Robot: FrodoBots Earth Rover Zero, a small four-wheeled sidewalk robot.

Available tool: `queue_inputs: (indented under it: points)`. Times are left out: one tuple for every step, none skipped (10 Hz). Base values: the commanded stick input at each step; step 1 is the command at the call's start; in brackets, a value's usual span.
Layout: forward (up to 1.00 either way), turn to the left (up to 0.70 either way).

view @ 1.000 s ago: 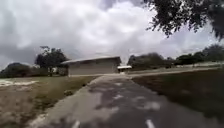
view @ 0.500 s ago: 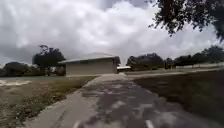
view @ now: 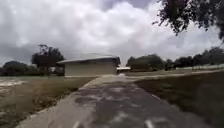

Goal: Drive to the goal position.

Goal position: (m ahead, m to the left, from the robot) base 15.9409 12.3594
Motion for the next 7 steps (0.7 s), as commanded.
queue_inputs:
  points:
    - [0.85,0.00]
    - [0.85,0.00]
    - [0.85,0.00]
    - [0.85,0.00]
    - [0.85,0.00]
    - [0.85,0.00]
    - [0.85,0.00]
